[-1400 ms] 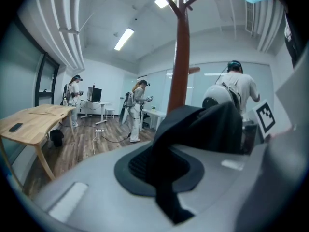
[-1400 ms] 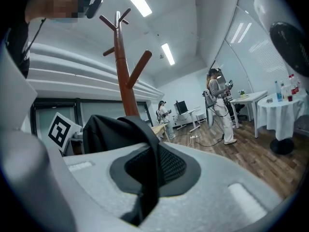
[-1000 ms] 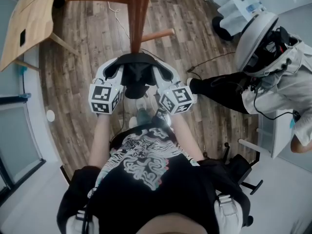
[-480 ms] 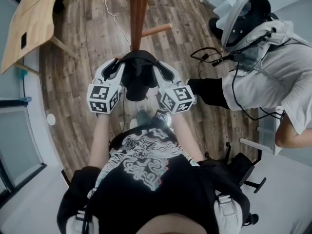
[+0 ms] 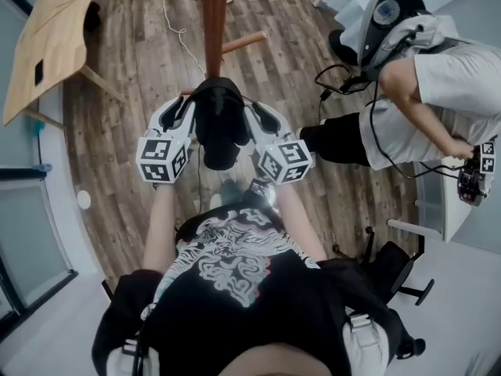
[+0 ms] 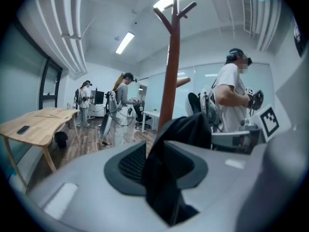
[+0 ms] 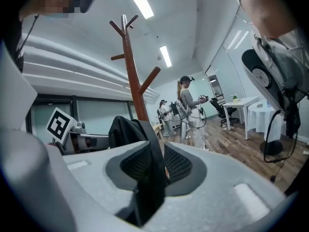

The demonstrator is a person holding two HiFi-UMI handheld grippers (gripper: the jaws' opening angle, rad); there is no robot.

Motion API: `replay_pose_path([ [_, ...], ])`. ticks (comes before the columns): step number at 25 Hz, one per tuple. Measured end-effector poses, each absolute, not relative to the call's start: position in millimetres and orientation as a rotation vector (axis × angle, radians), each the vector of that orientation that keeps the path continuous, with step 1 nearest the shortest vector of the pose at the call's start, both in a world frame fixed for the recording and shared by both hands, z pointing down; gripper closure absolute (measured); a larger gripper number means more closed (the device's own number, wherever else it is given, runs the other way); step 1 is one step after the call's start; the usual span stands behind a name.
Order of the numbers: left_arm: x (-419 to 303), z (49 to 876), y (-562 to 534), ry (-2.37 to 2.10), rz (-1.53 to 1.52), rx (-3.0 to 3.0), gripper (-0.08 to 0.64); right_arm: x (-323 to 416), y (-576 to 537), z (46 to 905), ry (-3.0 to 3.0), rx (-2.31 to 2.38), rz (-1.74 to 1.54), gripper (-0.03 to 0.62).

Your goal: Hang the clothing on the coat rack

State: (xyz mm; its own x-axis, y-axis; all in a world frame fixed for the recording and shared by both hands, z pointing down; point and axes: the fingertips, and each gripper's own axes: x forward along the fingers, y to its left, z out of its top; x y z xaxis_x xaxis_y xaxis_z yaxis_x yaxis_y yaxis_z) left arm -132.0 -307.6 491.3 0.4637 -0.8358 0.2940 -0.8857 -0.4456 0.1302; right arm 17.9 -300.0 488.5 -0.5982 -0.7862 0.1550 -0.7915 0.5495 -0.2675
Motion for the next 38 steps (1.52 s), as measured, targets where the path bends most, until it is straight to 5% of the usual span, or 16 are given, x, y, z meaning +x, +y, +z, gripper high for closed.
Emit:
replay_pose_path([
  [16,-138.4,467.9,-247.8,-1.536,0.22,2.491,0.498,10.6,-234.9,462.8,-2.768,1.402,0.309,0.516],
  [18,-142.3,463.1,-240.4,-1.544,0.214,2.502,0.557,6.0,-226.4,458.6,-2.756,1.406,0.261,0.594],
  [38,-106.2,455.2,-150.4,-1.438,0.188,2.574,0.571,27.4,-136.3,454.7,-2.732,1.435,0.231,0.594],
])
